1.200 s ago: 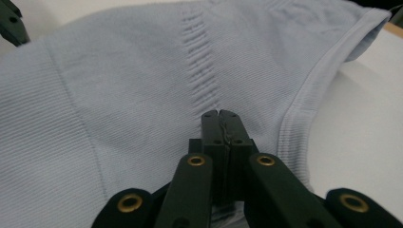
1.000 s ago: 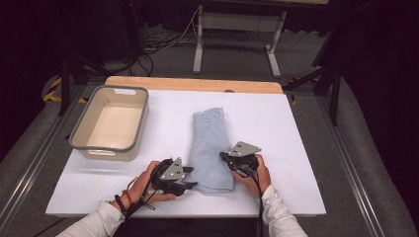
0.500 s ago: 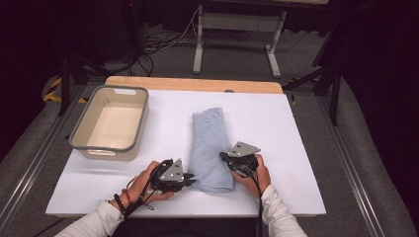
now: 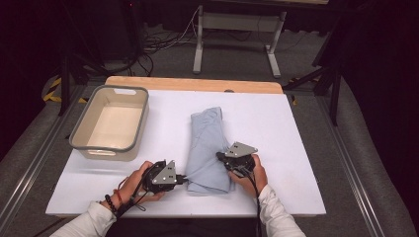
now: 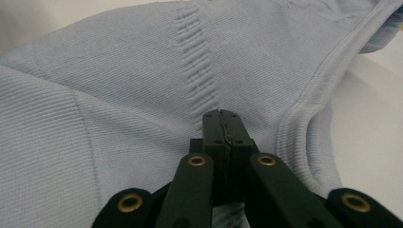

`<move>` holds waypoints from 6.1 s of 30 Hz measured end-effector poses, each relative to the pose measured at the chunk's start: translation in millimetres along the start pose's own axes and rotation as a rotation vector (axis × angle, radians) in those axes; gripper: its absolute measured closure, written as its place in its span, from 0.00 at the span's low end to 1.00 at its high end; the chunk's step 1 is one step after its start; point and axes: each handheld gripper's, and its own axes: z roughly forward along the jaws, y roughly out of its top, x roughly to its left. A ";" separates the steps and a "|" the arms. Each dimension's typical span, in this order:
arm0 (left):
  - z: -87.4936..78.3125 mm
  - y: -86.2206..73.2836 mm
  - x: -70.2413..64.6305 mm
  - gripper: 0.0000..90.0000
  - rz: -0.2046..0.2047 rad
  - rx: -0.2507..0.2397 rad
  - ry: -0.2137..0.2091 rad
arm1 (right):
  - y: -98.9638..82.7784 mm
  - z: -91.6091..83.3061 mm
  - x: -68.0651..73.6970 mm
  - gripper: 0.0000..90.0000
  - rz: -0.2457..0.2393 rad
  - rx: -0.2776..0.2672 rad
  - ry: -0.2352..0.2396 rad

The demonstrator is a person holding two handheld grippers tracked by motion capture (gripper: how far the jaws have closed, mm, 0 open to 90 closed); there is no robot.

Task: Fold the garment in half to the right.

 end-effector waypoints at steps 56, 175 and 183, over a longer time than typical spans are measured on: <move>-3.8 -0.4 -6.6 0.84 0.025 0.049 0.160 | 12.1 12.4 14.4 1.00 -0.033 -0.010 0.017; 48.3 7.7 77.0 0.77 -0.233 -0.060 0.076 | -0.5 7.1 -9.8 1.00 -0.024 0.059 -0.021; 34.7 13.2 84.2 0.76 -0.260 -0.179 0.093 | 1.7 1.6 -9.5 1.00 -0.016 0.016 -0.024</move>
